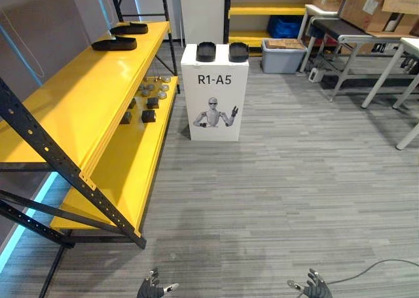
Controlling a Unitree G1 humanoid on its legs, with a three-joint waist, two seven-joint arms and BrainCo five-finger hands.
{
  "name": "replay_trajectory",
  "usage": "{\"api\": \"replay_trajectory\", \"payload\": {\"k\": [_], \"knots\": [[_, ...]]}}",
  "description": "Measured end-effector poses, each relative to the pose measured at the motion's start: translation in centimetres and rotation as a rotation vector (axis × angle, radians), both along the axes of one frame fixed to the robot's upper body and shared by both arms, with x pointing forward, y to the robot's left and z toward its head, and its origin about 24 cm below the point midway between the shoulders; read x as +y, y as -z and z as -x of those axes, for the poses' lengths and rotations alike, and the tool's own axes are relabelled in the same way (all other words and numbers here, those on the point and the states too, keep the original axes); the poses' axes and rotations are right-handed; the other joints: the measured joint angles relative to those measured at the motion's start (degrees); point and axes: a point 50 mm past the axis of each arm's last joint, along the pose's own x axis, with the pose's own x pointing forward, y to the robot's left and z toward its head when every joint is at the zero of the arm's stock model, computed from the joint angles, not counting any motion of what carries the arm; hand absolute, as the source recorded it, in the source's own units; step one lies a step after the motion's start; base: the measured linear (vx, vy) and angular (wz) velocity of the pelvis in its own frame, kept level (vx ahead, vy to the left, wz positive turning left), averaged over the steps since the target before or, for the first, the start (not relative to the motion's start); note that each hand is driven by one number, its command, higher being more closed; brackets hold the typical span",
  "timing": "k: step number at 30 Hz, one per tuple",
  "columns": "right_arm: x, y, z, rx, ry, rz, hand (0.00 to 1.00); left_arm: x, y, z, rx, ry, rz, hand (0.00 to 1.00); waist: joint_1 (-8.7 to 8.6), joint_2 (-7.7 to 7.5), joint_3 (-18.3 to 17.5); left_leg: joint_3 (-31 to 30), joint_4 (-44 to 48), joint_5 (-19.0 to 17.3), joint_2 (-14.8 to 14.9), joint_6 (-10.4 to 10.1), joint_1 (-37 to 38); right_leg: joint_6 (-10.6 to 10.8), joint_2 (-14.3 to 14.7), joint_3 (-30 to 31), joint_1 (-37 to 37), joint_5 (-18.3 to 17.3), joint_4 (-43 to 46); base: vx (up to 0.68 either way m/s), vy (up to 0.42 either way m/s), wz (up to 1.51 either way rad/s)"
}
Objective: Walk over and take plastic housings, then place them on the shelf
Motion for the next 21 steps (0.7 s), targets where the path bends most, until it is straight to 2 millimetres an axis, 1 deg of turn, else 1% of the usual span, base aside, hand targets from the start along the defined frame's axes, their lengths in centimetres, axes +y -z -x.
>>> {"api": "replay_trajectory", "payload": {"k": [2, 5, 7, 12, 14, 16, 19, 20, 21], "knots": [[-0.2, -0.6, -0.7, -0.026, -0.048, 0.029, 0.0, -0.1, -0.3, -0.4, -0.018, 0.033, -0.01, 0.0, -0.23, 0.02, 0.5, 0.3, 0.1, -0.5, 0.1, -0.7, 0.5, 0.0, 0.0, 0.2, 0.7, 0.0, -0.4, 0.03, 0.002, -0.07], [-0.3, -0.7, -0.9, -0.027, -0.067, 0.04, 0.0, -0.1, -0.6, -0.9, -0.039, 0.049, -0.019, 0.0, -0.52, 0.03, 0.6, 0.5, 0.3, -0.8, 0.1, -1.1, 0.4, 0.0, 0.0, 0.4, 0.8, 0.0, -0.8, 0.01, -0.003, -0.05], [-0.4, -0.7, -0.9, -0.027, -0.07, 0.041, 0.0, 0.1, -0.6, -0.9, -0.044, 0.037, -0.021, 0.0, -1.1, 0.08, 0.6, 0.6, 0.5, -1.0, 0.1, -1.3, 0.3, 0.0, 0.1, 0.6, 0.9, 0.0, -1.2, 0.0, -0.007, -0.07], [-0.7, -1.3, -1.5, -0.056, -0.087, 0.06, 0.0, 0.8, -0.8, -0.9, -0.049, -0.007, -0.025, 0.0, -1.47, 0.26, 1.0, 2.0, 1.6, -2.3, 0.9, -0.8, 0.2, 0.0, 0.8, 1.8, 0.8, 0.0, -1.2, -0.01, -0.01, -0.15], [-0.9, -1.4, -1.7, -0.058, -0.098, 0.067, 0.0, 0.8, -1.0, -1.2, -0.068, -0.009, -0.024, 0.0, -1.85, 0.3, 1.1, 2.0, 1.7, -2.4, 1.0, -0.8, -0.3, 0.0, 1.0, 1.7, 0.4, 0.0, -1.4, 0.0, 0.0, 0.0], [-0.8, -1.4, -1.9, -0.063, -0.1, 0.067, 0.0, 0.8, -1.2, -1.6, -0.081, -0.013, -0.026, 0.0, -1.86, 0.35, 1.1, 2.1, 2.0, -2.6, 1.2, -0.6, -1.0, 0.0, 1.1, 1.7, -0.2, 0.0, -1.5, 0.0, 0.0, 0.0], [-0.8, -1.6, -2.4, -0.078, -0.1, 0.071, 0.0, 1.0, -1.4, -1.8, -0.097, -0.039, -0.034, 0.0, -1.8, 0.64, 1.4, 2.5, 3.4, -3.5, 1.7, -0.3, -1.7, 0.0, 1.6, 2.1, -0.5, 0.0, -1.5, 0.01, -0.009, -0.1], [-0.8, -1.7, -2.8, -0.086, -0.1, 0.073, 0.0, 1.0, -1.4, -1.9, -0.101, -0.047, -0.031, 0.0, -1.65, 0.8, 1.5, 3.0, 3.9, -4.1, 1.9, -0.6, -1.8, 0.0, 1.7, 2.6, -0.5, 0.0, -1.5, 0.03, 0.007, -0.22], [-0.8, -1.9, -3.4, -0.103, -0.099, 0.074, 0.0, 1.0, -1.7, -2.1, -0.115, -0.047, -0.031, 0.0, -1.62, 1.06, 1.6, 3.5, 5.1, -5.1, 2.2, -0.2, -2.6, 0.3, 1.9, 3.2, -1.1, -0.4, -1.2, 0.02, 0.012, -0.23]]}}
